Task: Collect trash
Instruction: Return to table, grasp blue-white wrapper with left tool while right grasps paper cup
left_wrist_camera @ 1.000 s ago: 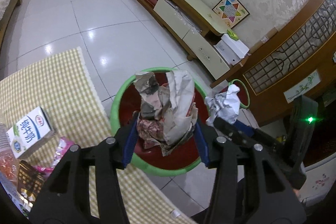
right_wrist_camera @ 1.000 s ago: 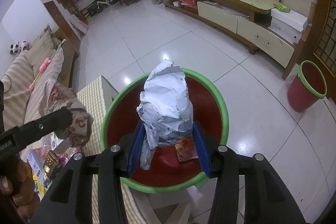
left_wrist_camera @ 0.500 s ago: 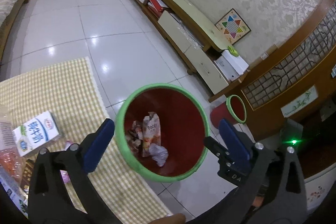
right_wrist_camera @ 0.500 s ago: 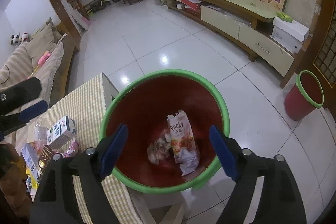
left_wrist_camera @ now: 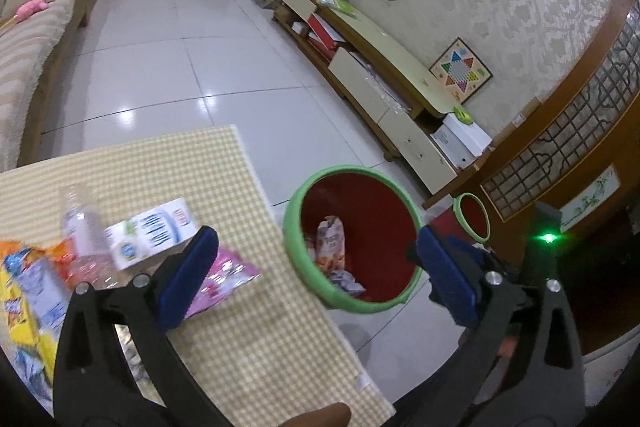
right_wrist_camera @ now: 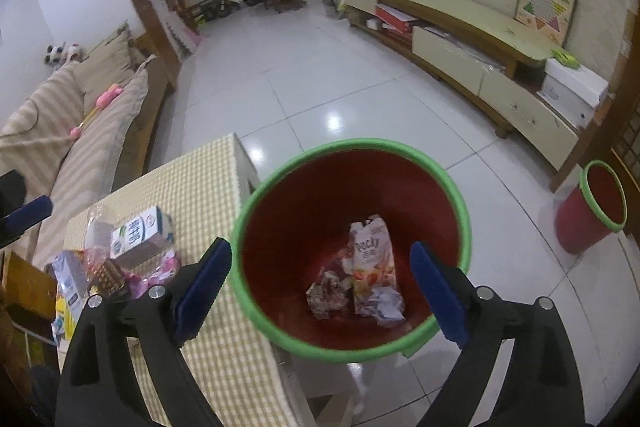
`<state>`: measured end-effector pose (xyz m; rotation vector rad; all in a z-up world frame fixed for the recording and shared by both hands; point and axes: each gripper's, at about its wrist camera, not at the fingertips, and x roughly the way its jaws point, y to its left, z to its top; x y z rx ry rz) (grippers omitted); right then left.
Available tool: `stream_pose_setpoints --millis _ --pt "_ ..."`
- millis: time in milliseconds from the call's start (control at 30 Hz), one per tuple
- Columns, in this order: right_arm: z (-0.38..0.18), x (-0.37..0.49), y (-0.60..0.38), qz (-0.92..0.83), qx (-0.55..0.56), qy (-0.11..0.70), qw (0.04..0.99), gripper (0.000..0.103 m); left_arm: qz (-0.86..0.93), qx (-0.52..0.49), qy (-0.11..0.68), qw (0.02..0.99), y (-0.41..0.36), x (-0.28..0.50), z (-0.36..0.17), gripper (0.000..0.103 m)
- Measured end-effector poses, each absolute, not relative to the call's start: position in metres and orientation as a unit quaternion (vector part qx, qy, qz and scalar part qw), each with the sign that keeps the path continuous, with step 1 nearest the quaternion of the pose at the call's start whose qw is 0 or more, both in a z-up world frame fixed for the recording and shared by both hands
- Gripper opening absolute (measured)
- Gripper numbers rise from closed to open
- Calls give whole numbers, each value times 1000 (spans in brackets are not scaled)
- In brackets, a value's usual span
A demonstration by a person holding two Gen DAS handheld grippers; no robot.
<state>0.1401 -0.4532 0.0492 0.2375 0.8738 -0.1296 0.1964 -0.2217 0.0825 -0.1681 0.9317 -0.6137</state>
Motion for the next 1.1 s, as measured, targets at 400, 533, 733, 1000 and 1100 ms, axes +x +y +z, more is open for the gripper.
stream_pose_setpoints --millis 400,533,733,1000,1100 --pt "49 136 -385 -4 72 431 899 88 -240 -91 436 863 -124 149 80 98" --pt "45 133 -358 17 49 433 900 89 -217 -96 437 868 -89 136 73 98" --pt "37 128 -318 50 17 437 898 92 -178 -116 442 871 -39 118 58 98" --pt "20 124 -275 90 -11 454 886 92 -129 -139 457 869 21 102 30 98" --pt "14 123 -259 102 -18 462 881 92 -114 -144 463 867 41 98 19 98"
